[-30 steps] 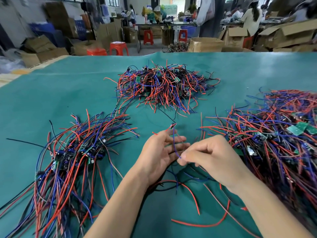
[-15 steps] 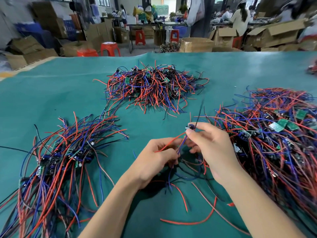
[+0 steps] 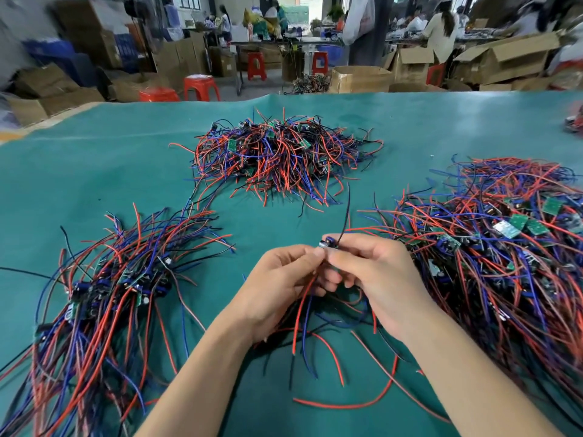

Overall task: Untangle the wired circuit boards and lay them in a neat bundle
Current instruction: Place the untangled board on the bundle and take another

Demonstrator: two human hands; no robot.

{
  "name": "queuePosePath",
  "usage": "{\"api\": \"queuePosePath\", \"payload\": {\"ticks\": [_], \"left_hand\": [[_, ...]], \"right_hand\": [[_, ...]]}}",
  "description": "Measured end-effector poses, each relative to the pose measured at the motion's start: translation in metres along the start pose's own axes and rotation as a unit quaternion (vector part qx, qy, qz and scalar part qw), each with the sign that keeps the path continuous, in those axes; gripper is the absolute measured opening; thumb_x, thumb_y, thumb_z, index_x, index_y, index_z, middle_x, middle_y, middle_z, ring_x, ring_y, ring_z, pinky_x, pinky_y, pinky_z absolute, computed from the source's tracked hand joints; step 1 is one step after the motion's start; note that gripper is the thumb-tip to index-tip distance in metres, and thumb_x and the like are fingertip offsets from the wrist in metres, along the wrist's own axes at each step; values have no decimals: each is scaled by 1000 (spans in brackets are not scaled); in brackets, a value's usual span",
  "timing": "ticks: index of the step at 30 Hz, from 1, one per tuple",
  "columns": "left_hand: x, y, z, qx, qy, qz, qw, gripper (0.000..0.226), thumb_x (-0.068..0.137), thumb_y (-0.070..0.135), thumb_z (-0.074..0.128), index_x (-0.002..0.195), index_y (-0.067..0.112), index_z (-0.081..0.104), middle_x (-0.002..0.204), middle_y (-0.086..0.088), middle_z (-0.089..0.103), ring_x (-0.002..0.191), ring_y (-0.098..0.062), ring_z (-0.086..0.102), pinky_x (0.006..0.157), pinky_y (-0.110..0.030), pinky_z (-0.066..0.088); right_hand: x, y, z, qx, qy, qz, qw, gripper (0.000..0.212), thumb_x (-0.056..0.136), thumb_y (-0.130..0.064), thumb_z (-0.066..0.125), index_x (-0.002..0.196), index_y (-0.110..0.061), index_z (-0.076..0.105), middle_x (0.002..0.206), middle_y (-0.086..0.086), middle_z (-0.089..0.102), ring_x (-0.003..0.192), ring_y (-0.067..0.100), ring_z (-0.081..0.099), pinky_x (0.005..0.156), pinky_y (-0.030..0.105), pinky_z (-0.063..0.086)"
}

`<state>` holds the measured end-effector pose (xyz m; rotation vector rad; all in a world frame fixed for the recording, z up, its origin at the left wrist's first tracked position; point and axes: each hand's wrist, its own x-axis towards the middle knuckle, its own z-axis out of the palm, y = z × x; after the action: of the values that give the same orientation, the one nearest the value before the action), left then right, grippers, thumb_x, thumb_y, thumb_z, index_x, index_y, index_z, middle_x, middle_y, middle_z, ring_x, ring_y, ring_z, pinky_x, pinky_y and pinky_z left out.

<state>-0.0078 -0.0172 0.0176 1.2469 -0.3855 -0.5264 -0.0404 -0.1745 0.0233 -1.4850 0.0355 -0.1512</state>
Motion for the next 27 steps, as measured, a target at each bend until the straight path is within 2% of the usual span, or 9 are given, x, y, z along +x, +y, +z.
{"api": "queuePosePath", "payload": {"ticks": [3, 6, 10, 14, 18, 22, 24, 27], "left_hand": [[0, 1, 0, -5, 14, -3, 1000, 23, 94, 24, 56, 91, 3, 66, 72, -9, 67, 62, -14, 59, 60, -19, 48], [1, 1, 1, -10, 30, -4, 999, 21, 95, 22, 57, 85, 6, 66, 68, -9, 64, 58, -14, 57, 57, -19, 46], [2, 0, 1, 6, 51, -9, 999, 34, 99, 24, 56, 68, 17, 67, 61, -9, 59, 51, -15, 51, 47, -20, 42], [2, 0, 0, 12, 49, -4, 999, 37, 99, 25, 57, 63, 19, 65, 58, -10, 55, 44, -15, 45, 39, -20, 39], [1, -1, -2, 12, 32, 7, 999, 28, 96, 24, 59, 72, 12, 65, 62, -11, 56, 48, -15, 48, 42, -22, 43], [0, -1, -3, 4, 21, 17, 1000, 21, 90, 23, 61, 81, 6, 70, 61, -8, 52, 50, -13, 44, 42, -20, 40], [0, -2, -2, 21, 17, 26, 999, 22, 89, 24, 62, 83, 5, 71, 61, -7, 51, 51, -12, 44, 44, -19, 39], [-1, -4, -2, 29, 6, 26, 999, 22, 88, 24, 64, 86, 3, 72, 63, -7, 54, 55, -12, 48, 49, -20, 41]], "right_hand": [[1, -2, -3, -14, 15, 10, 1000, 18, 92, -1, 68, 96, -13, 80, 73, 4, 71, 67, 14, 61, 60, 25, 44], [1, -3, -1, -40, 29, -23, 998, 36, 86, 7, 70, 102, -24, 78, 78, -1, 72, 70, 11, 65, 63, 22, 50], [0, -3, 1, -124, 56, -71, 988, 49, 72, 7, 80, 104, -31, 79, 90, 1, 72, 73, 15, 65, 73, 32, 51], [-1, -4, 0, -146, 54, -94, 983, 46, 62, -9, 84, 100, -35, 81, 90, -3, 72, 71, 14, 68, 66, 21, 47], [1, -1, 0, -151, 73, -107, 980, 39, 64, -15, 82, 95, -38, 81, 86, -3, 73, 74, 18, 69, 68, 25, 51], [1, 1, -1, -119, 85, -123, 982, 19, 75, -14, 83, 88, -28, 81, 74, -5, 76, 66, 8, 69, 60, 19, 51], [1, 1, -1, -102, 100, -116, 983, 10, 78, -20, 81, 85, -27, 82, 78, -5, 78, 66, 8, 68, 53, 20, 49], [2, 4, -2, -75, 119, -114, 983, 10, 84, -14, 79, 83, -23, 81, 79, -3, 78, 63, 8, 66, 48, 19, 48]]}}
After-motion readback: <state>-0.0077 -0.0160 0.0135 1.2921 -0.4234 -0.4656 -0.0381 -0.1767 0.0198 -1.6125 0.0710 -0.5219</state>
